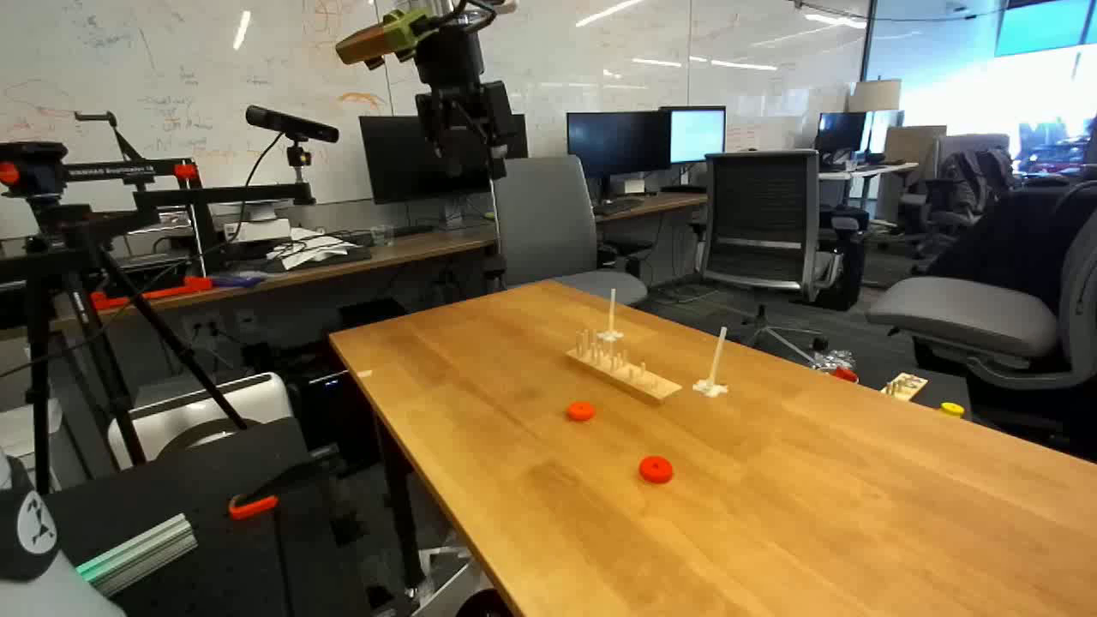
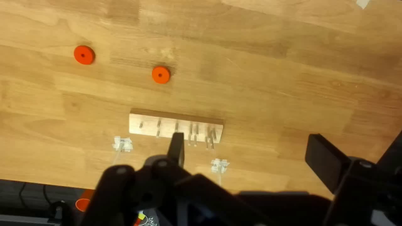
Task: Take the left orange object and put it on the wooden board
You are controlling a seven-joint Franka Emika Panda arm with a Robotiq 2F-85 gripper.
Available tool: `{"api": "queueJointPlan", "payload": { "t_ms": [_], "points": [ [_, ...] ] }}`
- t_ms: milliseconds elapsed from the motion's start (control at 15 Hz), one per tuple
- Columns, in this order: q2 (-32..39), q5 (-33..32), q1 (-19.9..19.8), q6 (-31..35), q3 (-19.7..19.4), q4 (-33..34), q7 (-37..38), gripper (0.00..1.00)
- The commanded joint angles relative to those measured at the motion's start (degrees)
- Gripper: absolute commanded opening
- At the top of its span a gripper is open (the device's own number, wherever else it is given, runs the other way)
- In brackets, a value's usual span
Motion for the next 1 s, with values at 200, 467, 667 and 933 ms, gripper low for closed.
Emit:
{"api": "queueJointPlan", "payload": {
  "t_ms": [200, 467, 667, 933],
  "points": [
    [-0.09, -0.19, 0.46, -0.12, -0.44, 0.76, 0.14, 1.00],
    [2.70, -2.27, -0.11, -1.33, 0.90, 3.47, 3.19, 1.00],
    [9.89, -5.48, -1.35, -1.71, 1.51, 9.10, 9.00, 1.00],
    [19.12, -8.80, -0.97, -3.15, 0.28, 16.61, 15.41, 1.00]
  ]
}}
